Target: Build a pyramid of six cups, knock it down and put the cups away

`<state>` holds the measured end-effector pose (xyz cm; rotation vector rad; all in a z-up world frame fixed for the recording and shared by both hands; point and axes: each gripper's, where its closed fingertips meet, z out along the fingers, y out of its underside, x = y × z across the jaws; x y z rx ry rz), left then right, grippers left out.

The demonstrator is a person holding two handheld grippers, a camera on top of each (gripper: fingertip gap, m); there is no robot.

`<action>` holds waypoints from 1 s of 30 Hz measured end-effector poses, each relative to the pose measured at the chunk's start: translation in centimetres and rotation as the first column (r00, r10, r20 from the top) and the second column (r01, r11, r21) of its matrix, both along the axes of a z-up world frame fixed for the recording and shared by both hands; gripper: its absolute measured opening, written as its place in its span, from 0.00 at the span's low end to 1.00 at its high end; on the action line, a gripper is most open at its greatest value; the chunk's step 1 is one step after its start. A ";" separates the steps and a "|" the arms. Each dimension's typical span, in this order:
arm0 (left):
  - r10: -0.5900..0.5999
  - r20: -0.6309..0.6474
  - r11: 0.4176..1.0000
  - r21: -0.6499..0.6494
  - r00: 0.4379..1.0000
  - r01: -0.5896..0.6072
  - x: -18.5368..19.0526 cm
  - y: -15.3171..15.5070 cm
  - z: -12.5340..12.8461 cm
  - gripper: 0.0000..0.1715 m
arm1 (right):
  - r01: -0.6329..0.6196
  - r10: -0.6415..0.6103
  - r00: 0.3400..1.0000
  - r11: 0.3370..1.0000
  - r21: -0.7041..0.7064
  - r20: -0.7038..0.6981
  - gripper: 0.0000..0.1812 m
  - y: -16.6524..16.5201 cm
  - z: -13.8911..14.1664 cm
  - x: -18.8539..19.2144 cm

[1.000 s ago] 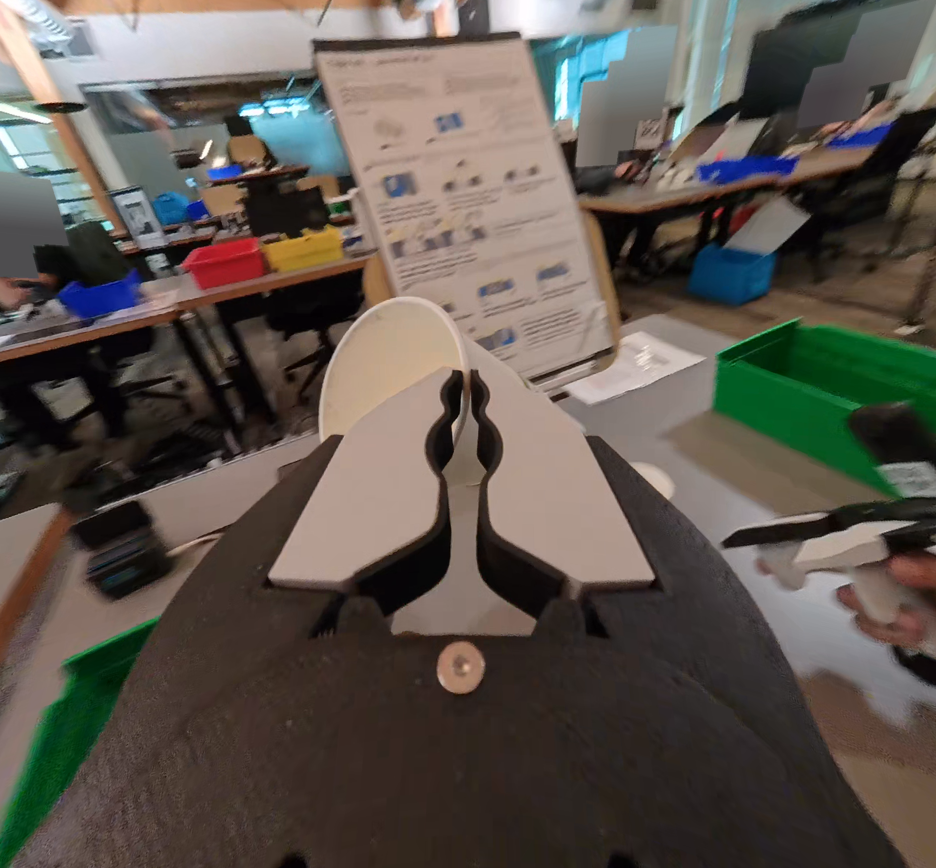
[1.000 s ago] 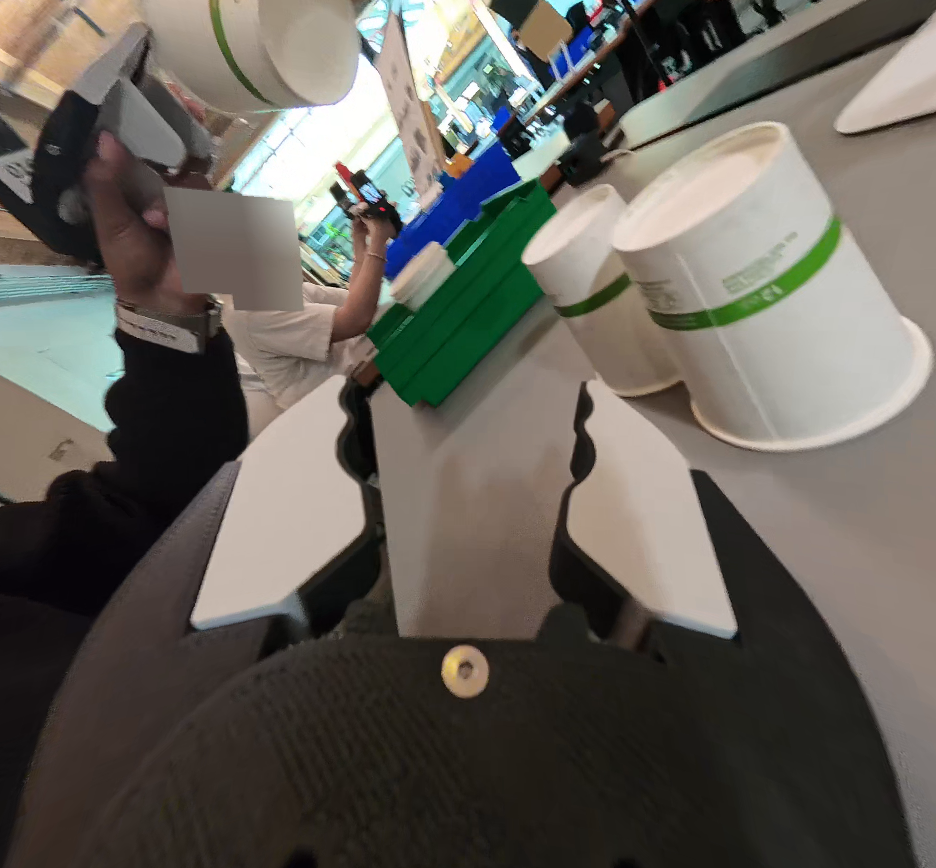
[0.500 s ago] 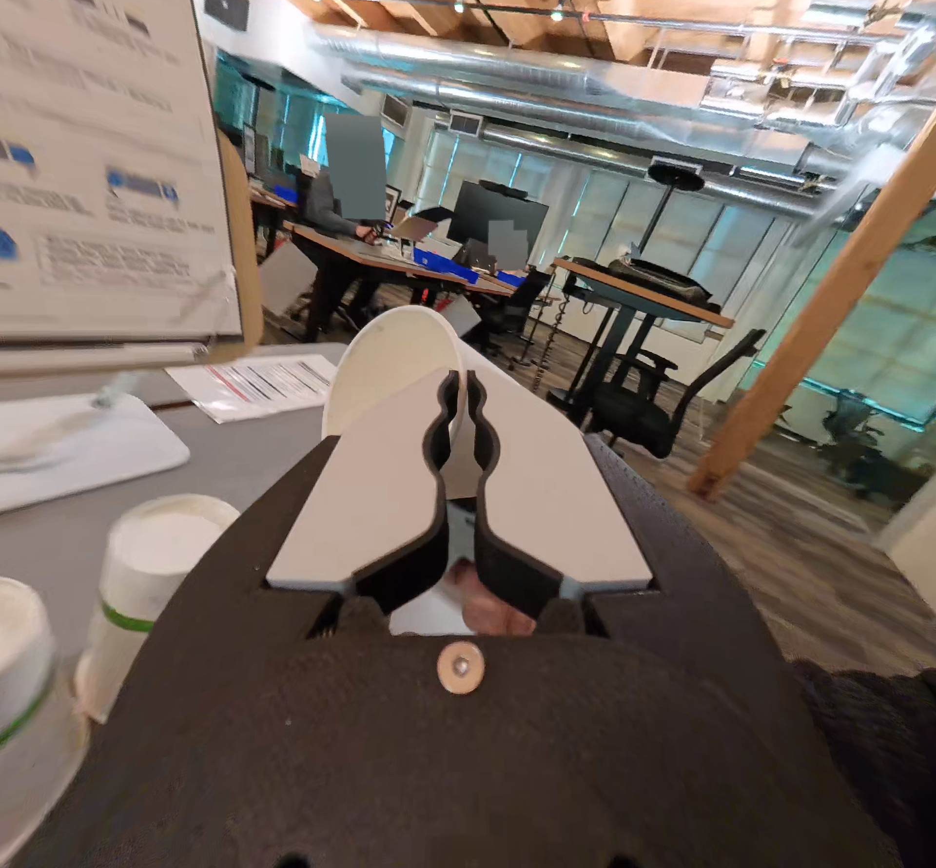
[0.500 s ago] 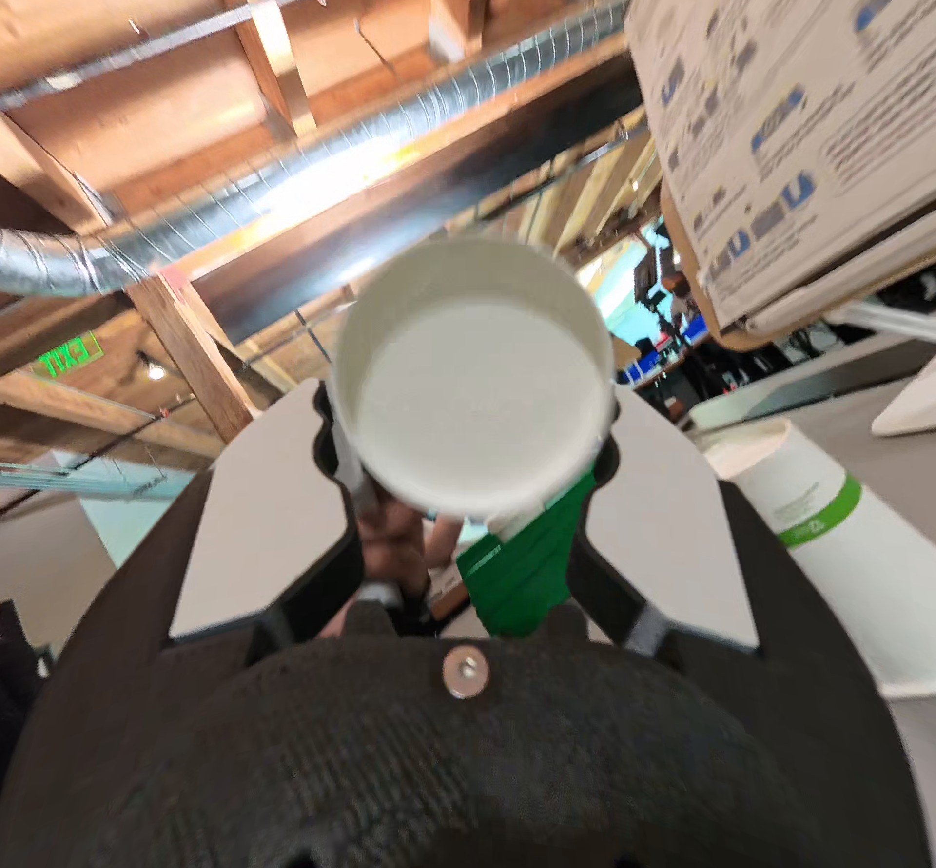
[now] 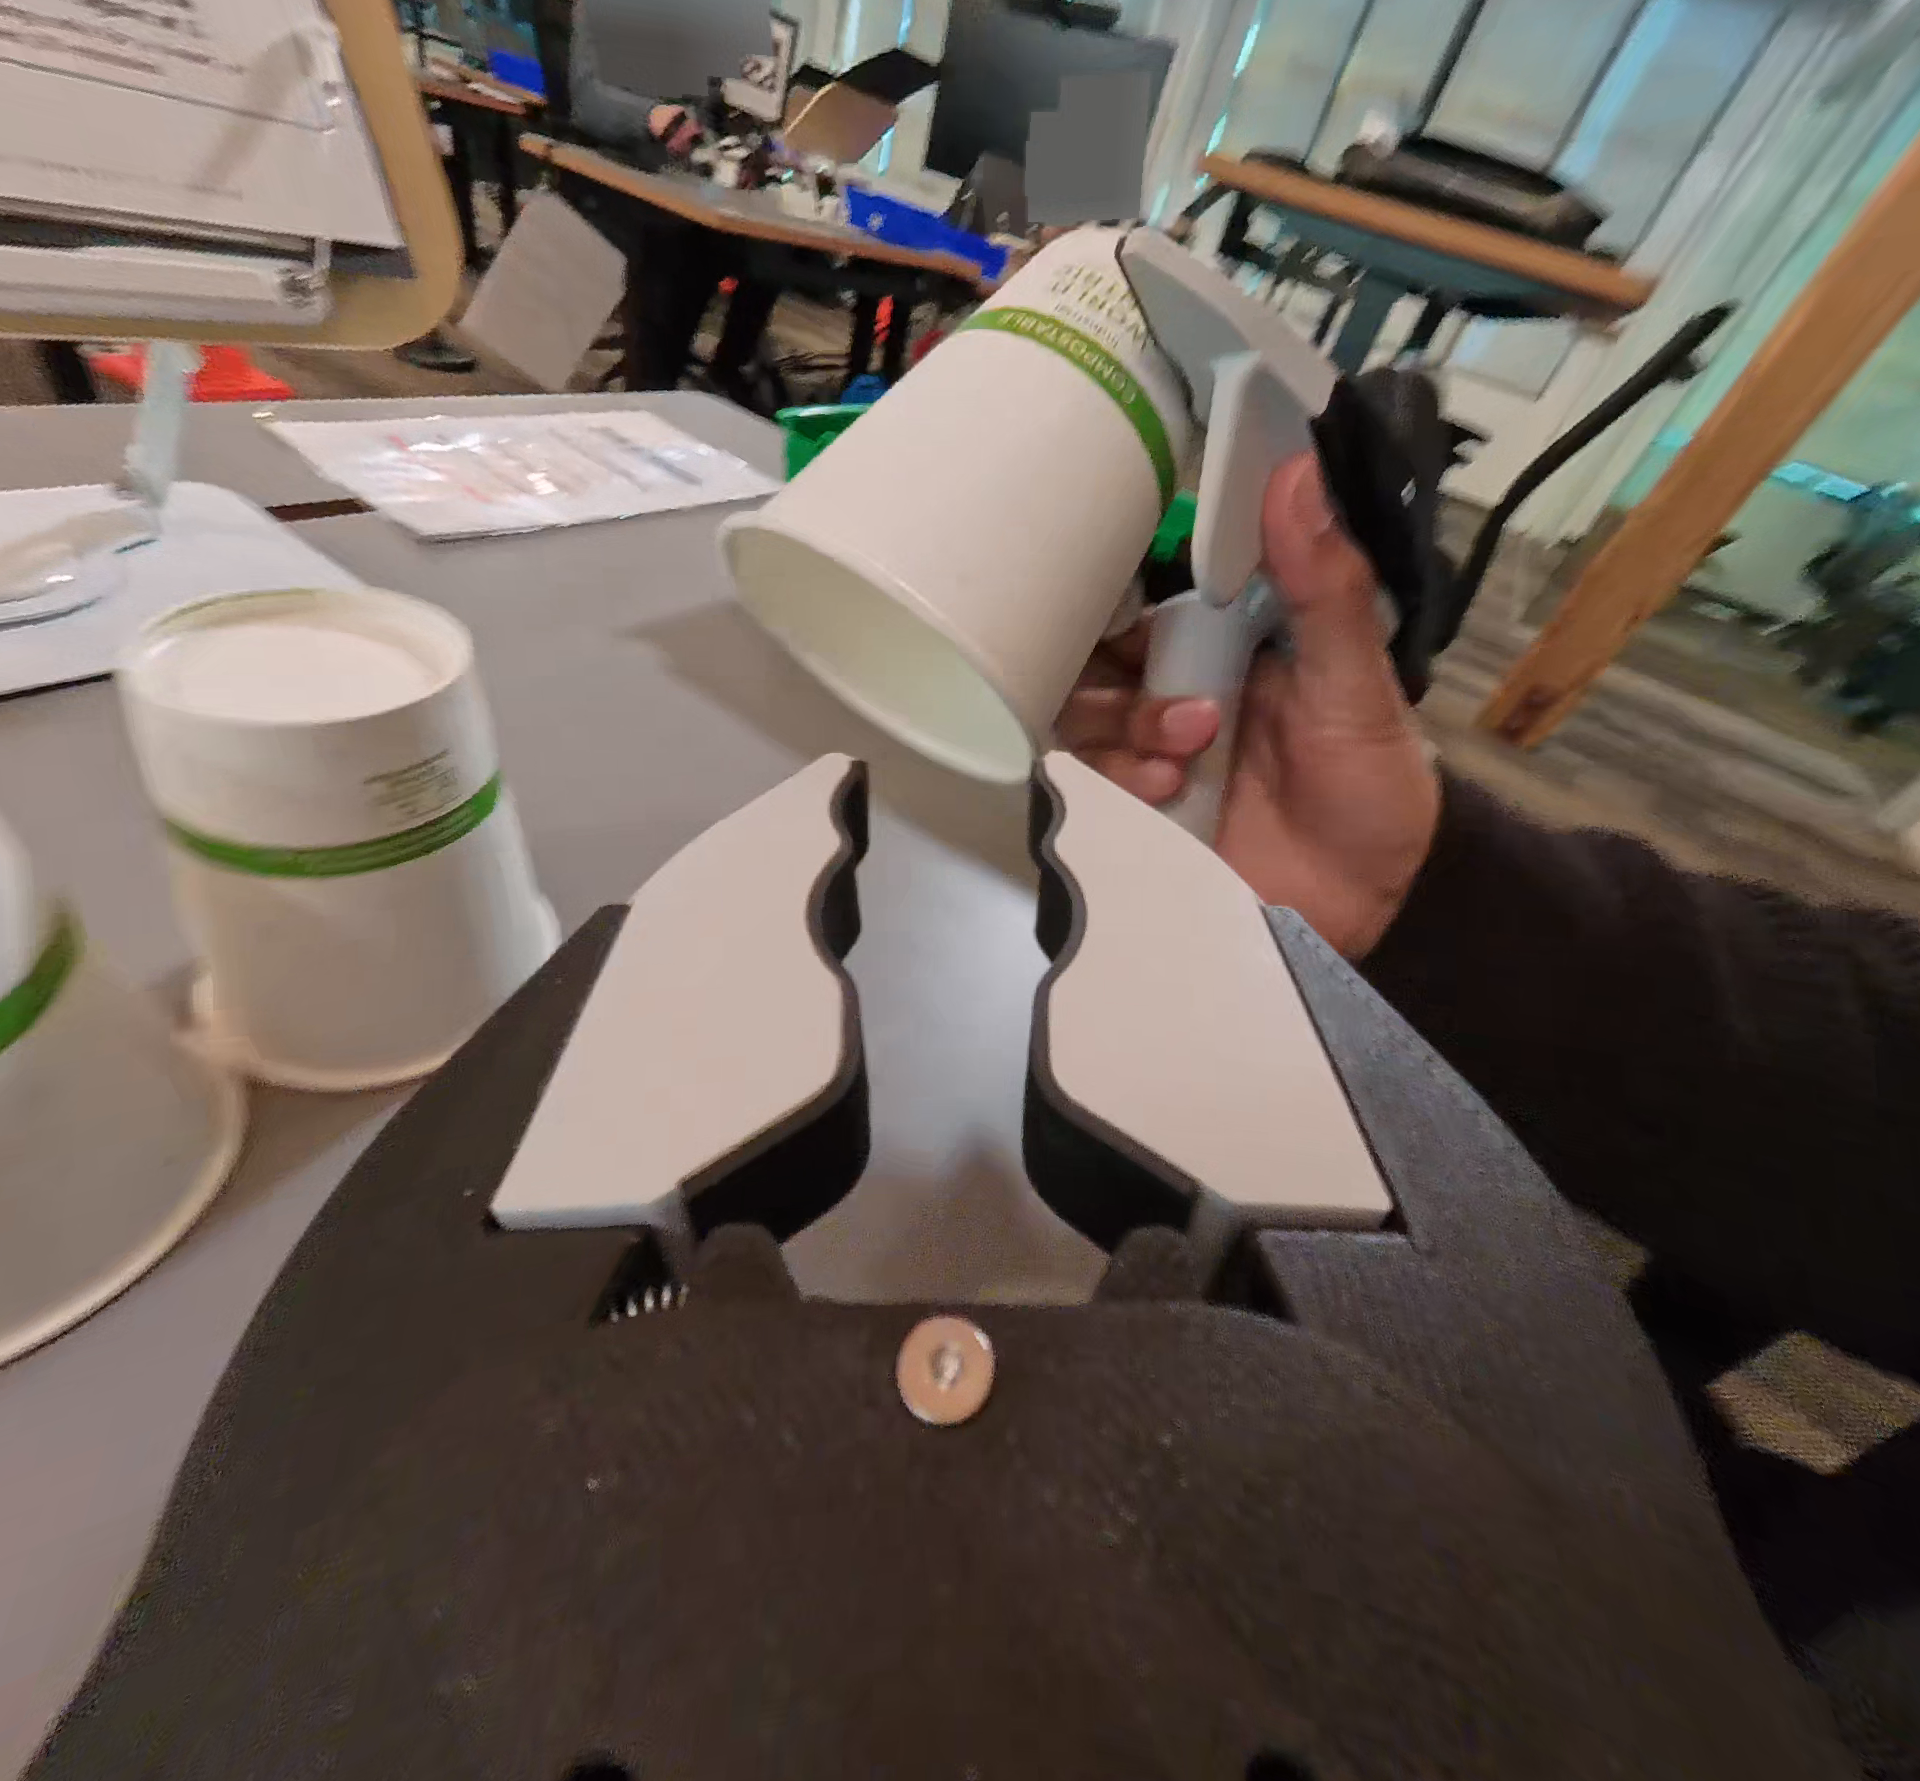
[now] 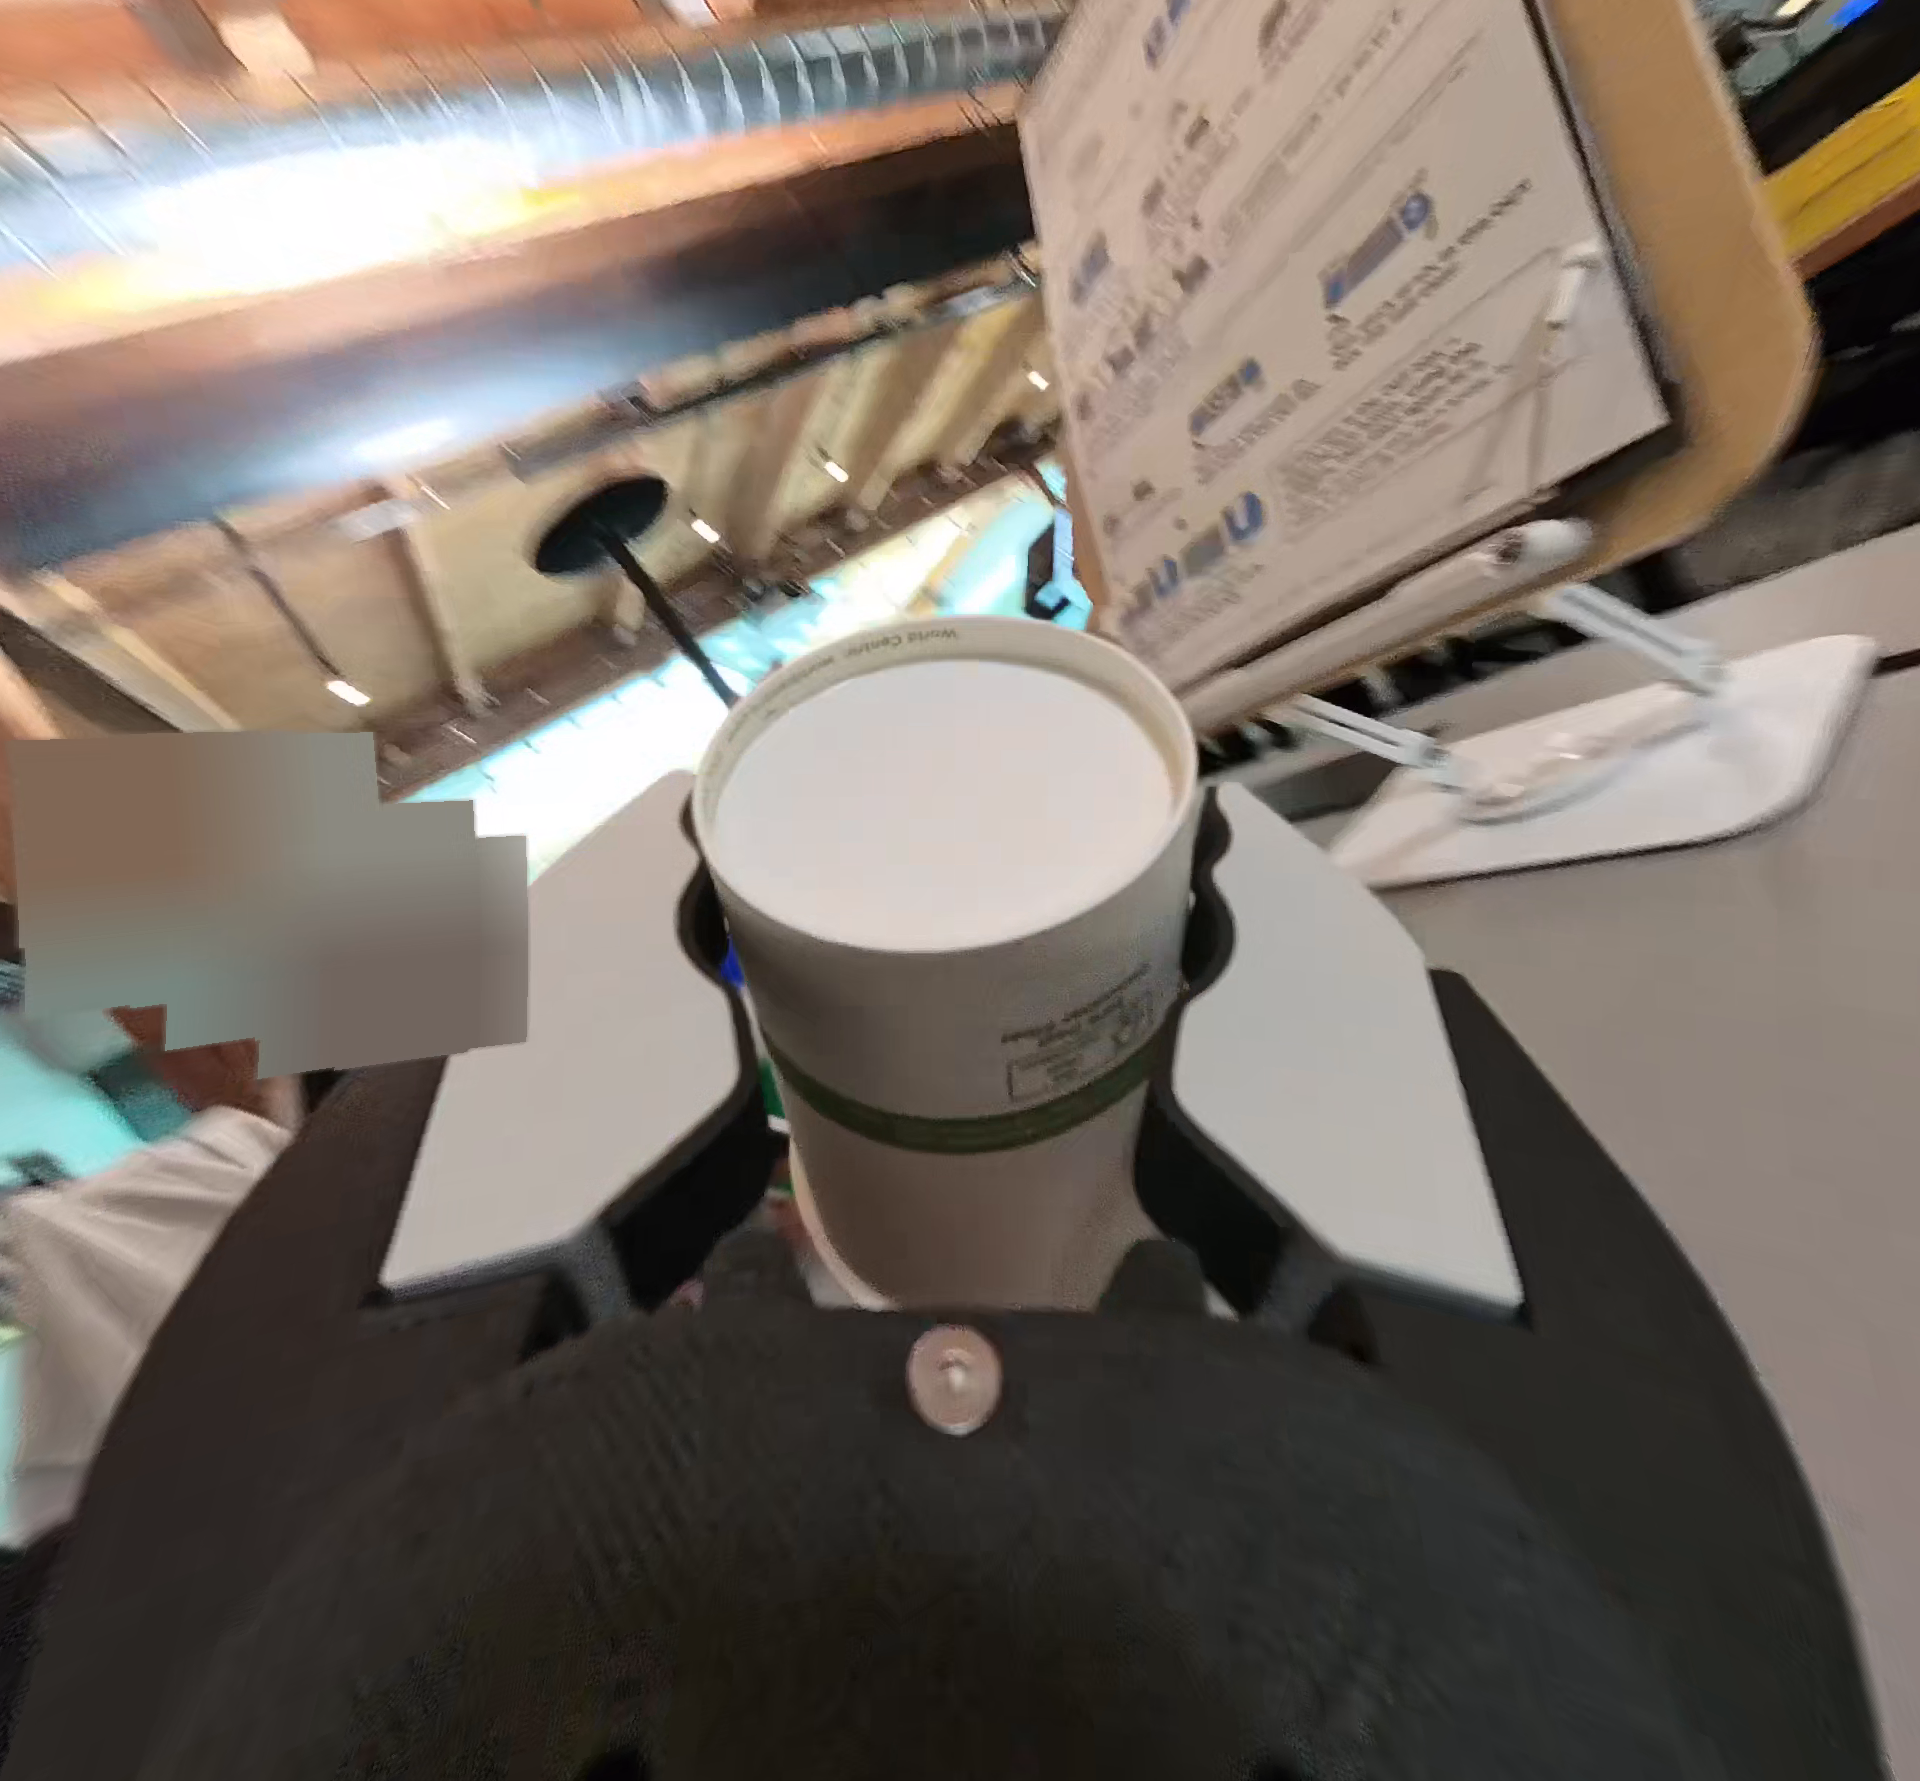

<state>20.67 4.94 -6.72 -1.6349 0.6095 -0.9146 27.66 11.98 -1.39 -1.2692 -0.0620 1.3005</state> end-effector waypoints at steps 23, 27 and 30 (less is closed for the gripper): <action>0.620 -0.254 0.752 -0.076 0.742 -0.654 -19.6 10.3 -8.0 0.22 | 0.130 -0.105 0.638 0.991 0.028 0.762 0.49 10.6 -11.3 -2.2; 0.630 -0.215 0.736 -0.143 0.746 -0.662 -20.5 10.3 -8.3 0.22 | 0.090 -0.077 0.607 0.996 0.028 0.791 0.49 9.9 -11.7 -3.7; 0.626 -0.202 0.737 -0.162 0.753 -0.656 -20.6 10.4 -8.4 0.22 | 0.074 -0.061 0.590 0.997 0.021 0.805 0.50 9.7 -12.3 -4.4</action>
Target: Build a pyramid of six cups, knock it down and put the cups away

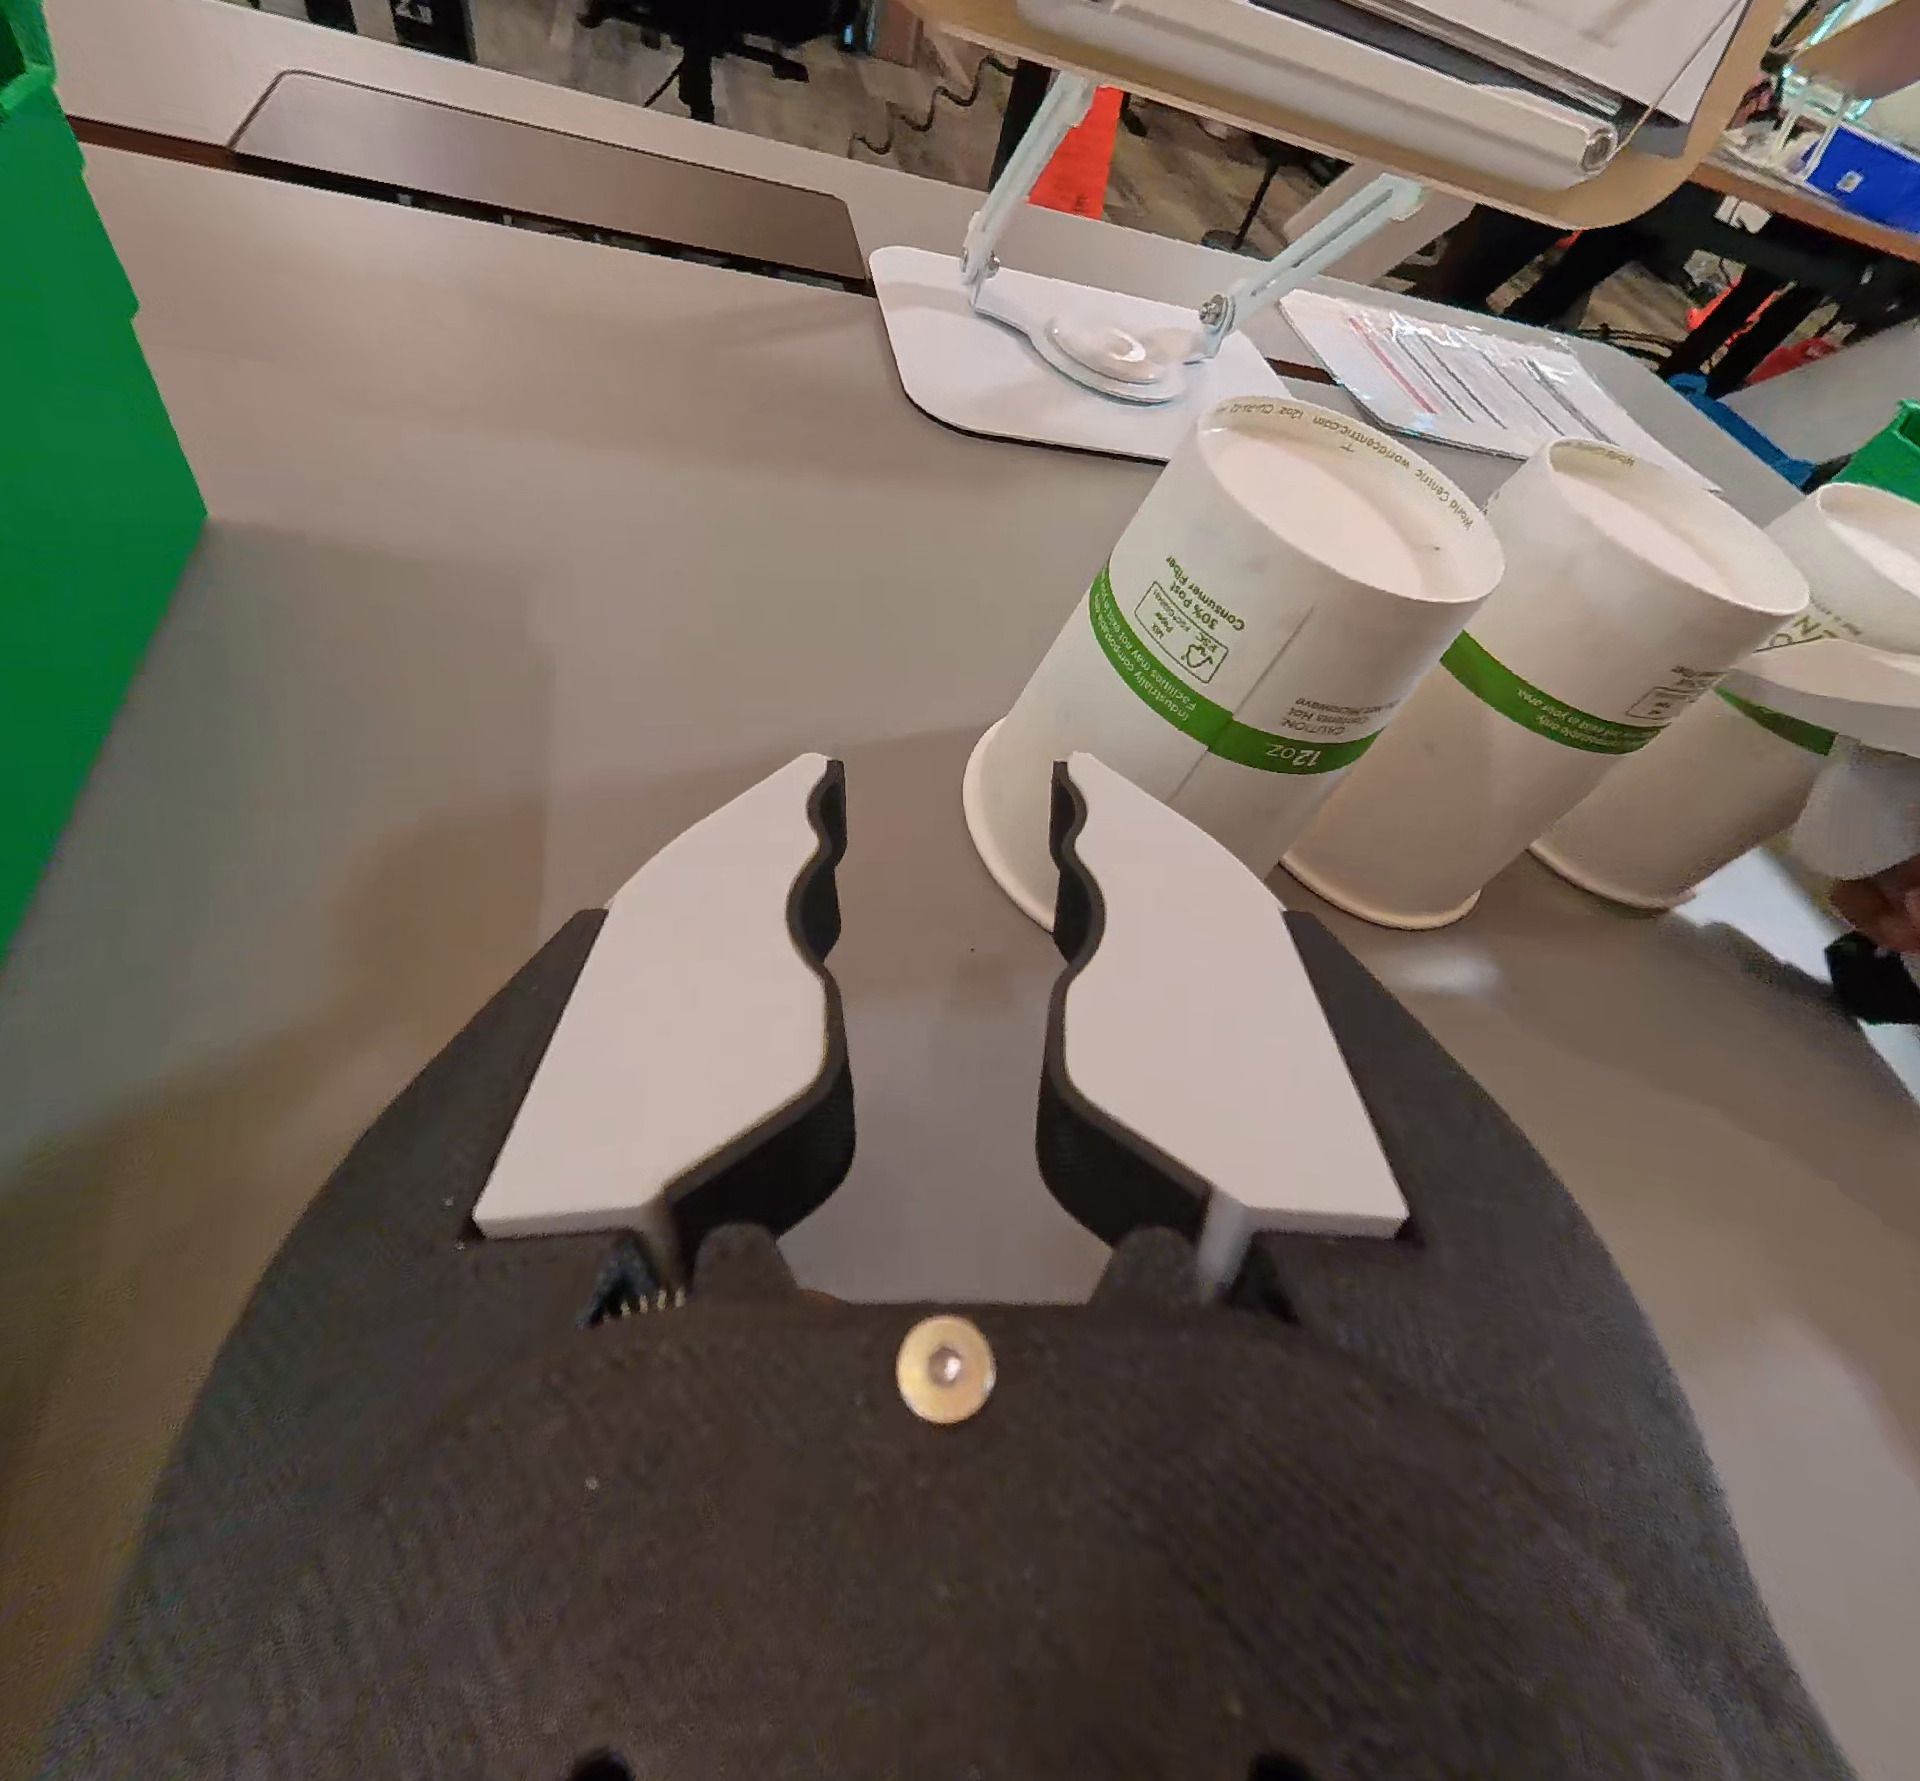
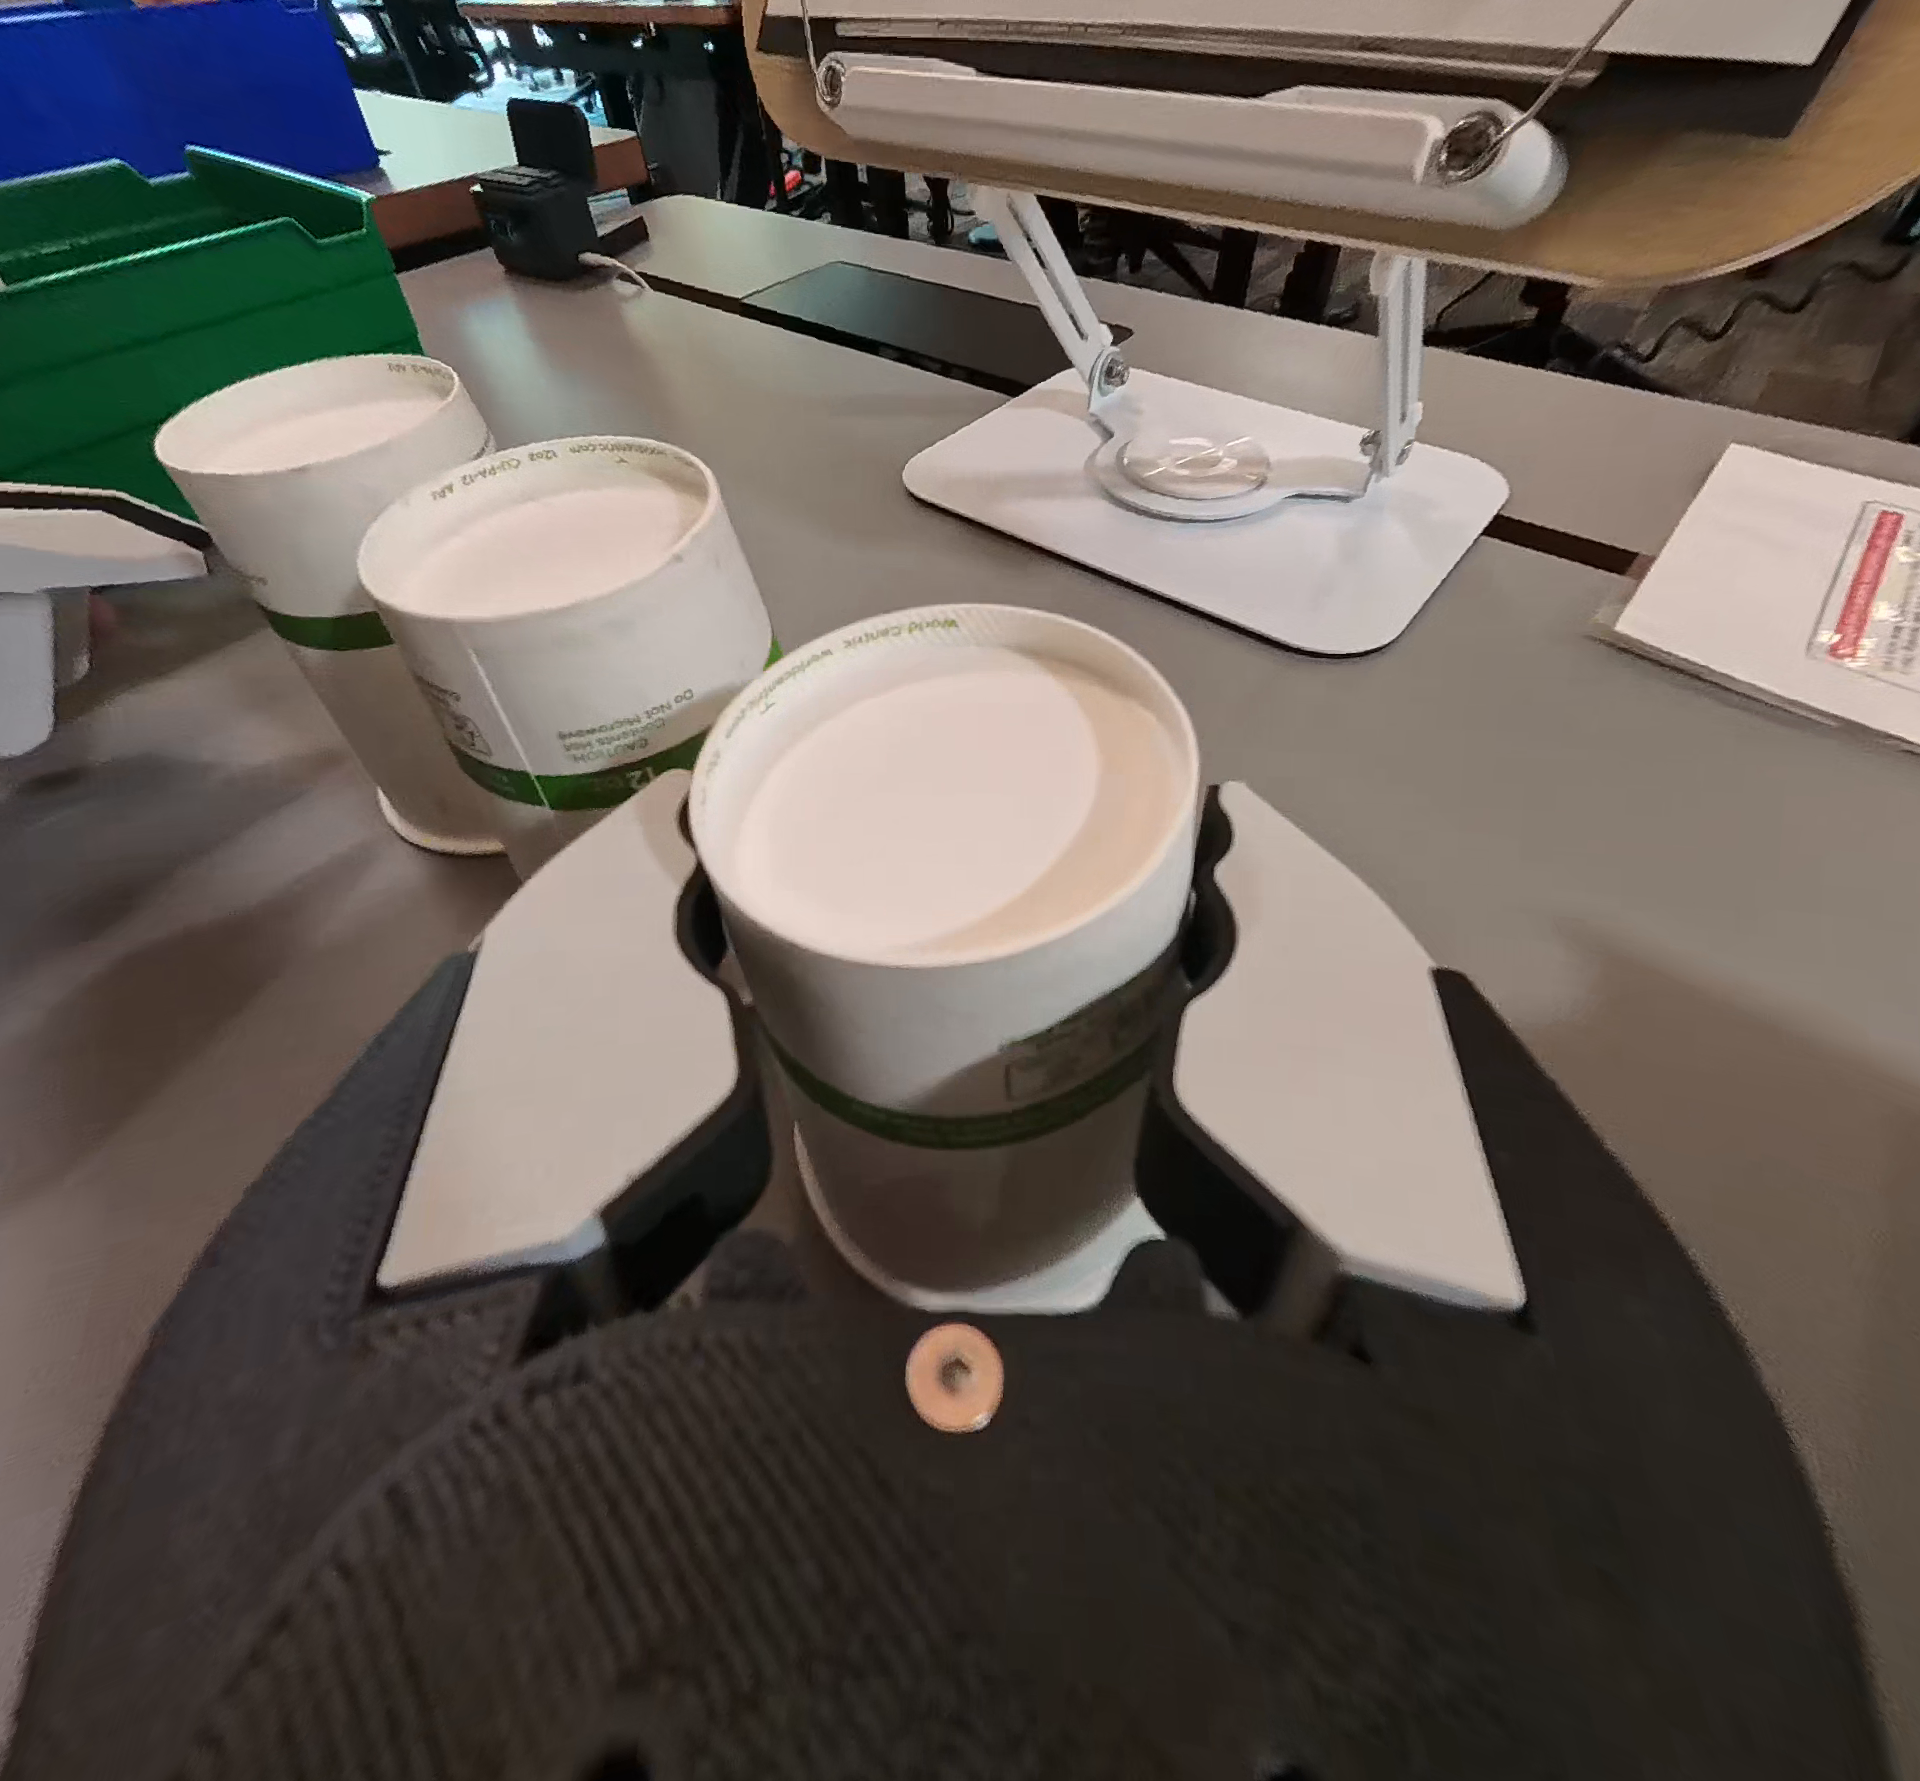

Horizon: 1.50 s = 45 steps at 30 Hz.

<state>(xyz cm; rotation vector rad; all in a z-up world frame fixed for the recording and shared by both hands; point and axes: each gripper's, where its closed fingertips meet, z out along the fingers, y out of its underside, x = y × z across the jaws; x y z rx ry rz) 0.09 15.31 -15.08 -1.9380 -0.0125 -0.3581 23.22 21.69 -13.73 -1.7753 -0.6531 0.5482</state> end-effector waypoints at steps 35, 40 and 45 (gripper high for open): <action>-0.056 0.008 0.998 -0.020 0.998 0.056 0.7 0.6 -0.3 0.22 | -0.062 0.042 0.990 0.987 -0.149 -0.135 0.47 -1.5 -0.4 0.5; -0.056 0.017 0.998 -0.022 0.998 0.056 0.7 0.6 -0.3 0.22 | -0.064 0.044 0.991 0.986 -0.152 -0.128 0.47 -1.8 -0.4 0.2; -0.059 0.021 0.998 -0.027 0.998 0.060 0.7 0.7 -0.4 0.22 | -0.065 0.044 0.990 0.986 -0.152 -0.137 0.47 -1.7 -0.4 0.2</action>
